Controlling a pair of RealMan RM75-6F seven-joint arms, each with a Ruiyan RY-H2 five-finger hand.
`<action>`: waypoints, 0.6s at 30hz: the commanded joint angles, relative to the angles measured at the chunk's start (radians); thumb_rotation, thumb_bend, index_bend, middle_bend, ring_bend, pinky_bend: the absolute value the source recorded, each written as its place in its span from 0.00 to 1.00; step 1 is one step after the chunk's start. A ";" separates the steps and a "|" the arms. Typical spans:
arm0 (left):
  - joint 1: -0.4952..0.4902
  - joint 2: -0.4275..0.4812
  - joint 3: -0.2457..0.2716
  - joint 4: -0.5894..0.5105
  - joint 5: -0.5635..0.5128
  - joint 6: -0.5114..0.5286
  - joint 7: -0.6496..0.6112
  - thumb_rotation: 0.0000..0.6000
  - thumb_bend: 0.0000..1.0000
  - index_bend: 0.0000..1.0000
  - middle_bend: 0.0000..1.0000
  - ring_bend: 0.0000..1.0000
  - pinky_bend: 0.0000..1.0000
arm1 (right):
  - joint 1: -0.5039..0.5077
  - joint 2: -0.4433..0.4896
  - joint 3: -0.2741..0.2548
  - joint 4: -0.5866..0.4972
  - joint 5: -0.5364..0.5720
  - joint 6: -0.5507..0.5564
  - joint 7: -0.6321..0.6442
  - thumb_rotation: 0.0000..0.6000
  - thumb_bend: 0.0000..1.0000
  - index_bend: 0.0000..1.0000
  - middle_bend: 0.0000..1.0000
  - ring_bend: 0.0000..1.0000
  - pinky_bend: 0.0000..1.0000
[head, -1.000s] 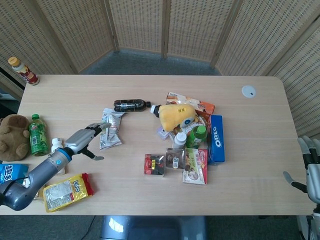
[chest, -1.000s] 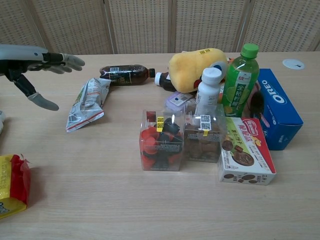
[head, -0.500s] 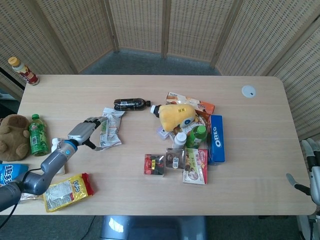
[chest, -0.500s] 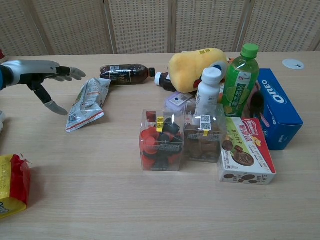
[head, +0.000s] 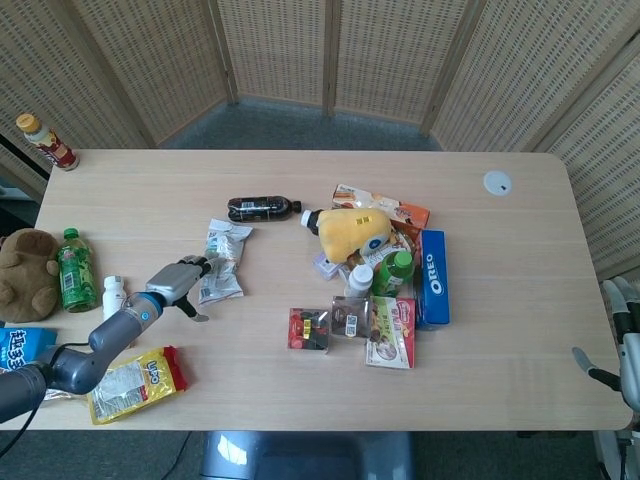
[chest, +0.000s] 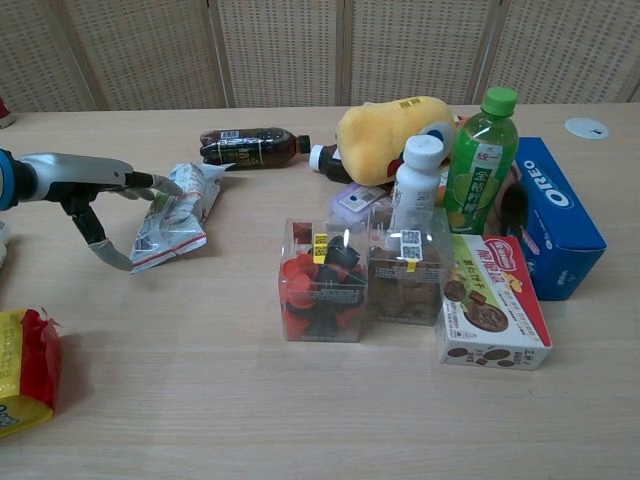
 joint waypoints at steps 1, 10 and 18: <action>-0.003 0.007 0.011 -0.020 -0.007 0.002 0.004 0.94 0.06 0.00 0.00 0.00 0.00 | -0.001 0.000 -0.001 0.001 -0.001 0.002 0.002 0.98 0.20 0.00 0.00 0.00 0.00; -0.004 0.038 0.016 -0.150 0.064 0.027 -0.024 0.94 0.06 0.00 0.00 0.00 0.00 | -0.011 0.006 -0.001 0.000 -0.006 0.015 0.008 0.98 0.20 0.00 0.00 0.00 0.00; 0.019 0.076 0.019 -0.225 0.149 0.079 -0.079 0.94 0.06 0.00 0.00 0.00 0.00 | -0.016 0.005 -0.001 0.009 -0.006 0.018 0.022 0.98 0.20 0.00 0.00 0.00 0.00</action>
